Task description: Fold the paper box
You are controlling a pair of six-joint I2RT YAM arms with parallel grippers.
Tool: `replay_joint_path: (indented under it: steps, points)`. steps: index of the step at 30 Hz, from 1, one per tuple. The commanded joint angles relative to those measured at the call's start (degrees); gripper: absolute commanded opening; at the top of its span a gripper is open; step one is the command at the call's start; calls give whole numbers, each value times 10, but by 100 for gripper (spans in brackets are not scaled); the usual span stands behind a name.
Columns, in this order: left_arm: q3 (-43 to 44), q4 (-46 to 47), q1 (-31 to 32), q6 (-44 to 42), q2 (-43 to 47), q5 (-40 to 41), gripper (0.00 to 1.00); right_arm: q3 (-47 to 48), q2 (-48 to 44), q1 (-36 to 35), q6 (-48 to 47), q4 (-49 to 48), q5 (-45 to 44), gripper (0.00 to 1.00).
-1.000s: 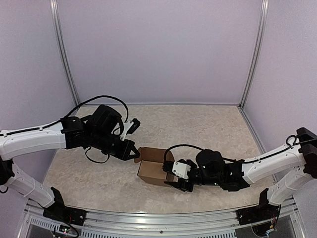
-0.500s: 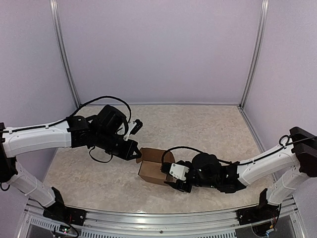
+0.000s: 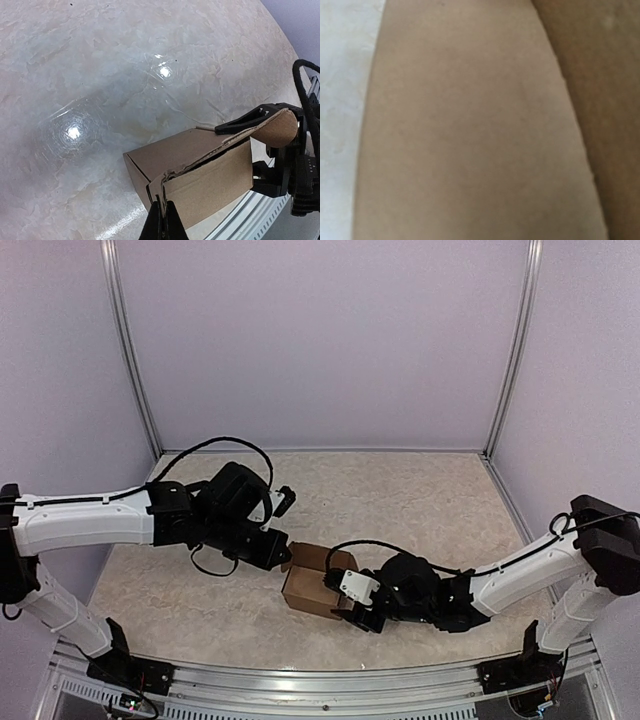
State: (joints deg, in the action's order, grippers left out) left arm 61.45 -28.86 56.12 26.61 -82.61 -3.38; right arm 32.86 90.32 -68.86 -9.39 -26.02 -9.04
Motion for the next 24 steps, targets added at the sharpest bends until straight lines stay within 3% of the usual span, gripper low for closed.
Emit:
replay_joint_path:
  steps: [1,13,24]
  points:
    - [8,4,38,15,-20,1,0,9,25,3,33,12,-4,32]
    - [19,-42,80,24,-58,110,0,8,29,26,92,-1,9,33]
    - [-20,-27,100,56,-66,140,0,3,29,35,122,-14,19,34]
